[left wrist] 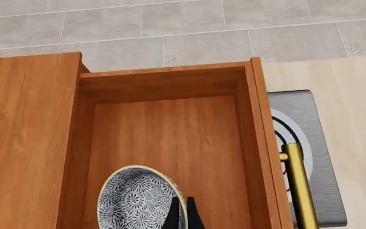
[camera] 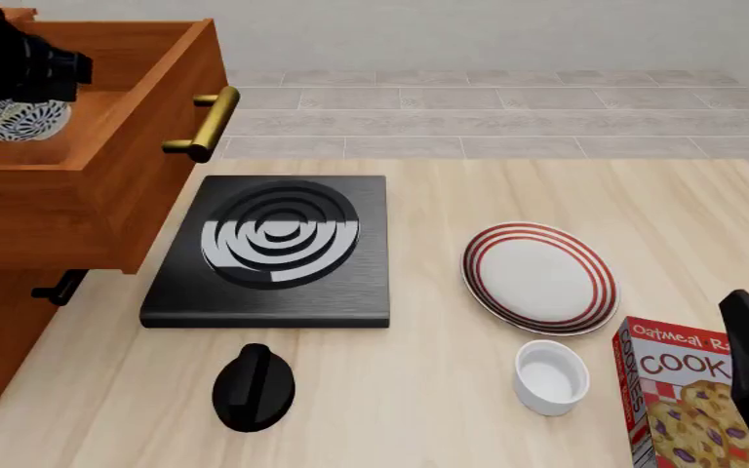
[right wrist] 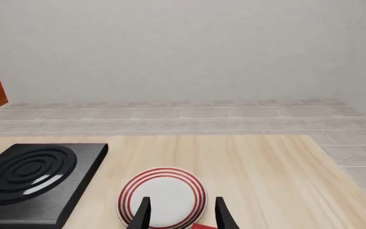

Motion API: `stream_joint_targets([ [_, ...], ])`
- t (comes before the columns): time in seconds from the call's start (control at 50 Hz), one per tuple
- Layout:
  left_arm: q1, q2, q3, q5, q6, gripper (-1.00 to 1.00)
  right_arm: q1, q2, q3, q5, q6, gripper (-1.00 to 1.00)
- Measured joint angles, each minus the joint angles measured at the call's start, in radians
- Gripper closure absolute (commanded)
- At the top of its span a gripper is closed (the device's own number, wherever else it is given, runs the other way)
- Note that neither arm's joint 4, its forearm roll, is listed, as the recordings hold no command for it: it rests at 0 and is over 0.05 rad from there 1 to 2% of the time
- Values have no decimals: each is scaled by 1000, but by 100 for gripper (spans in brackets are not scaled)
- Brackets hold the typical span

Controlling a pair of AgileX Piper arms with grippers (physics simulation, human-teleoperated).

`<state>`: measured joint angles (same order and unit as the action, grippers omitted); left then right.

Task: Pick the akita bowl in the top layer of the wooden cabinet and place it on the plate.

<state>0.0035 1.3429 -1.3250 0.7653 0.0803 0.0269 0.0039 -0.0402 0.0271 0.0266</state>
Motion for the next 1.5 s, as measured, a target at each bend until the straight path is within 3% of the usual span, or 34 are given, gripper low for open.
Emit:
stream_joint_targets([
  [0.36,-55,15,-112,25,-30,100,0,0,-2,2,2,-100],
  [0.68,-80,38,-224,49,-12,100,2,-1,-2,0,3,-100],
  [1.1,-117,57,-325,49,87,100,7,-2,-4,0,3,-100],
  [1.5,-225,106,-404,41,143,100,12,-2,-7,-1,10,-100],
])
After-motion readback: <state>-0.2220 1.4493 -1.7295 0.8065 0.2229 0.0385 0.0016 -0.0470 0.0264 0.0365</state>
